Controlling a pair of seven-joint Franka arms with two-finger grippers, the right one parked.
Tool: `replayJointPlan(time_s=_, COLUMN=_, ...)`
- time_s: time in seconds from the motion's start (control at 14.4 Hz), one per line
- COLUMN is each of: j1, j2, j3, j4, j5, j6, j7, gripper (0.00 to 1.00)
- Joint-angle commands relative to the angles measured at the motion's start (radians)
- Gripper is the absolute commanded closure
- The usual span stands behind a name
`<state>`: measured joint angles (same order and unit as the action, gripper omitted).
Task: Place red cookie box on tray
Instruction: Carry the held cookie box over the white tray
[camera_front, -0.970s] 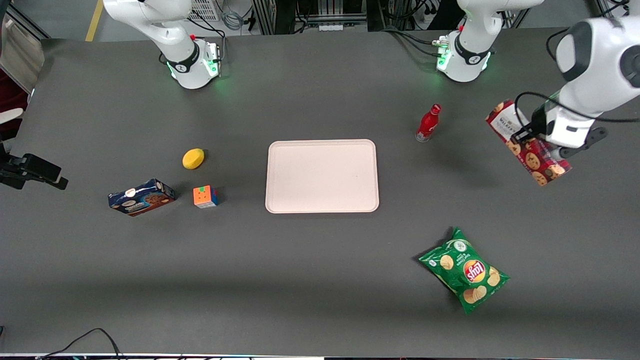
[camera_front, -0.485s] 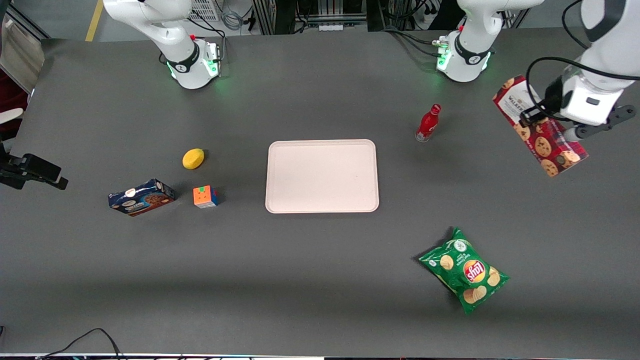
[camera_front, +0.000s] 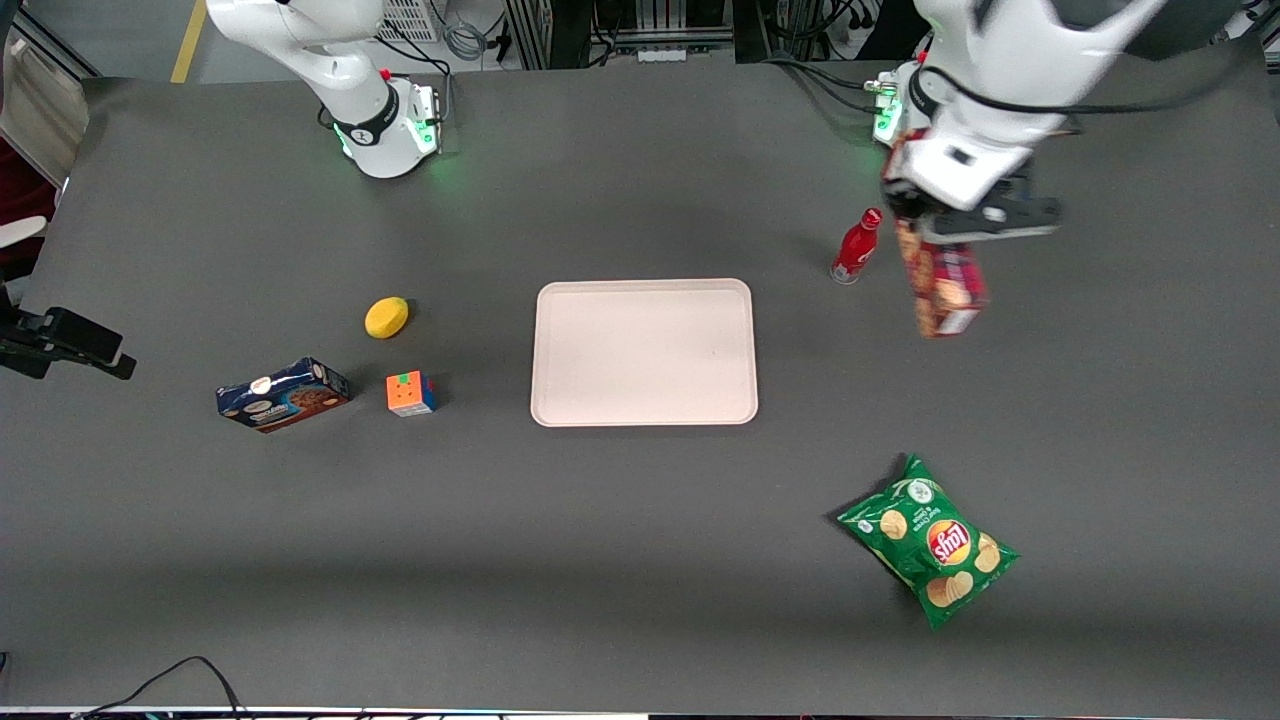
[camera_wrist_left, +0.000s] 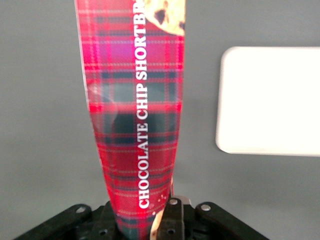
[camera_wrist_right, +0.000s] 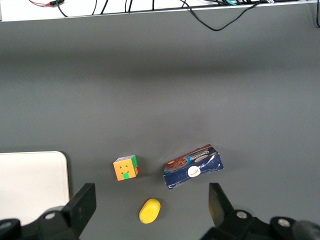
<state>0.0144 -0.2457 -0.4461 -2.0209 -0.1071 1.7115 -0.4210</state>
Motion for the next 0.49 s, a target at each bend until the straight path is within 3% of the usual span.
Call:
replayJointPlan(time_s=0.0, j1=0.001, j2=0.086, j3=-0.086, j4=0.062, j5=-0.065, j6=0.054, j7=0.011, gripper=0.77)
replayJointPlan(time_s=0.14, j1=0.001, j2=0.111, j3=-0.163, j4=0.059, j5=-0.069, j6=0.111, j7=-0.030, gripper=0.78)
replayJointPlan(time_s=0.42, j1=-0.007, j2=0.232, j3=-0.313, j4=0.015, j5=-0.051, j6=0.265, j7=-0.292, gripper=0.78)
